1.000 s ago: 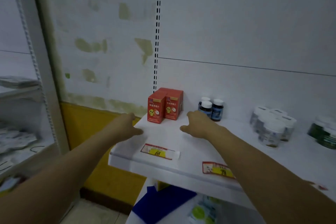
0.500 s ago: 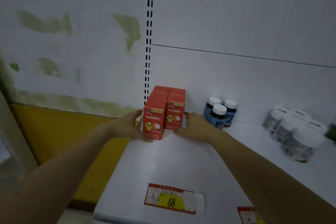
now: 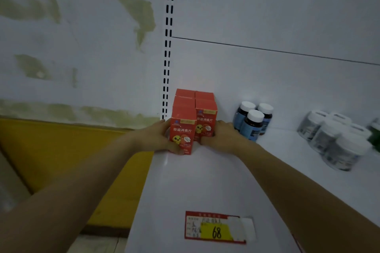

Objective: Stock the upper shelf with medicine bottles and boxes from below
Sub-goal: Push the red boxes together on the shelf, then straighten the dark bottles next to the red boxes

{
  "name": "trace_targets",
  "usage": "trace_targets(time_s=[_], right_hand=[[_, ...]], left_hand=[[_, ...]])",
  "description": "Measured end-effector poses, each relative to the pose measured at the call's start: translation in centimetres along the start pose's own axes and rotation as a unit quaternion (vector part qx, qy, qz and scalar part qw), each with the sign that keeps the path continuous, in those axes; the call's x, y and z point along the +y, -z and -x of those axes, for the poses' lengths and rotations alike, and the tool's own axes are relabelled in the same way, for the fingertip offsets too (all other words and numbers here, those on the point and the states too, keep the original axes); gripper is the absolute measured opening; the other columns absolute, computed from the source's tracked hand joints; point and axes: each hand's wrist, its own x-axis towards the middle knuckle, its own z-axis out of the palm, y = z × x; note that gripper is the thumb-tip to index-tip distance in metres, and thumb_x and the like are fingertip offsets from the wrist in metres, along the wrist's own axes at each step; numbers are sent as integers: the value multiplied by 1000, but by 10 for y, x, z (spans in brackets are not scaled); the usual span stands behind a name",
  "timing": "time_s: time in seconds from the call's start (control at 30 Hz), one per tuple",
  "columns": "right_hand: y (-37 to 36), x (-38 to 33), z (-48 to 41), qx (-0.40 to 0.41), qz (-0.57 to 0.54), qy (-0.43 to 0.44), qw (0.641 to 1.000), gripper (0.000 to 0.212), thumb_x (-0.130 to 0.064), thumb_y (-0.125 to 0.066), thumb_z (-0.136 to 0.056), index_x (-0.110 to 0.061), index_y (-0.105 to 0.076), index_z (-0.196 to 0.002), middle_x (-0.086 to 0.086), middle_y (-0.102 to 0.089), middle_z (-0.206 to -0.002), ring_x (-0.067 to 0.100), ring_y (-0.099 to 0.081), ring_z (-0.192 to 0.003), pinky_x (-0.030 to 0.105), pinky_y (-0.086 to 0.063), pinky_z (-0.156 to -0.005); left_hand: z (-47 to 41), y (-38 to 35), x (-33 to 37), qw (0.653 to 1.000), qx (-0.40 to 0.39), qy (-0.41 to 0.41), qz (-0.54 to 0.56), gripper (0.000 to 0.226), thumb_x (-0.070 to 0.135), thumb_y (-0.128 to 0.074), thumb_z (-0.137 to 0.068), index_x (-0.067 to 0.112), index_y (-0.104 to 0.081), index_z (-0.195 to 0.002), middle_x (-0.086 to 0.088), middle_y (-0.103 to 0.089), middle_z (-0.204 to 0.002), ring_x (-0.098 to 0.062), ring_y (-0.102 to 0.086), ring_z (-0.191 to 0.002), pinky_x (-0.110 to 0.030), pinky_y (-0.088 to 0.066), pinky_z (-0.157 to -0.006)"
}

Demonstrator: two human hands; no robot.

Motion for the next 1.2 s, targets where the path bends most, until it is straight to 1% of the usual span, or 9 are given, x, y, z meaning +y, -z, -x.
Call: trace_targets(time_s=[0.13, 0.23, 0.4, 0.47, 0.57, 0.73, 0.93, 1.03, 1.2], right_hand=[[-7, 2, 12, 24, 3, -10, 1000, 40, -43, -52, -90, -17, -53, -121, 8, -59, -123, 28, -53, -115, 47, -34, -106], [-12, 7, 26, 33, -3, -58, 998, 59, -52, -55, -86, -13, -47, -130, 10, -52, -132, 32, -46, -124, 44, -36, -106], [-6, 15, 63, 22, 18, -96, 995, 59, -45, -55, -90, -4, -48, -132, 15, -50, -133, 29, -48, -121, 40, -43, -101], [-4, 21, 78, 26, 23, -104, 994, 55, -43, -54, -91, -4, -50, -130, 15, -52, -132, 29, -49, -119, 40, -44, -100], [1, 36, 96, 27, 38, -125, 991, 53, -44, -53, -91, -5, -52, -128, 14, -53, -130, 28, -50, -118, 37, -45, -99], [12, 72, 108, 31, 56, -145, 987, 60, -47, -51, -91, -10, -44, -137, 12, -47, -140, 28, -45, -127, 37, -39, -105], [28, 122, 99, 55, 32, -139, 988, 59, -43, -53, -91, -8, -41, -137, 13, -46, -139, 30, -43, -128, 40, -38, -106], [35, 149, 87, 56, 38, -127, 990, 59, -42, -50, -93, -7, -39, -139, 14, -43, -141, 31, -40, -129, 39, -38, -106], [35, 181, 62, 64, 48, -104, 991, 53, -39, -45, -96, -7, -38, -138, 14, -43, -139, 33, -39, -128, 38, -37, -101]], left_hand=[[0, -11, -7, 999, 35, 12, 5, 86, 57, -83, -47, 51, -42, -122, 7, -53, -128, -17, -48, -123, -47, -41, -105], [8, -23, -10, 996, 80, 17, -21, 90, 70, -77, -45, 42, -42, -124, 7, -55, -126, -20, -47, -125, -48, -40, -105], [37, -31, 11, 982, 86, 82, -147, 96, 62, -70, -66, 18, -30, -141, -5, -36, -148, -27, -18, -143, -43, -25, -114], [54, -33, 28, 970, 55, 127, -200, 91, 60, -65, -75, 10, -31, -142, -10, -36, -147, -28, -27, -139, -38, -32, -108], [79, -44, 57, 946, -7, 149, -288, 61, 55, -51, -88, 8, -51, -128, -9, -52, -134, -24, -48, -123, -29, -40, -93], [86, -73, 102, 924, -46, 125, -358, 56, 50, -45, -93, 7, -52, -128, -8, -56, -127, -23, -52, -116, -29, -41, -94], [33, -106, 153, 960, 26, 74, -270, 74, 51, -56, -87, 8, -33, -142, -11, -44, -143, -25, -47, -125, -32, -41, -97], [-5, -120, 162, 973, 82, 71, -206, 83, 47, -66, -82, 7, -27, -144, -12, -41, -145, -25, -47, -125, -30, -41, -96], [-51, -136, 161, 986, 112, 93, -77, 91, 35, -74, -78, 7, -20, -146, -10, -34, -151, -25, -39, -134, -30, -35, -103]])
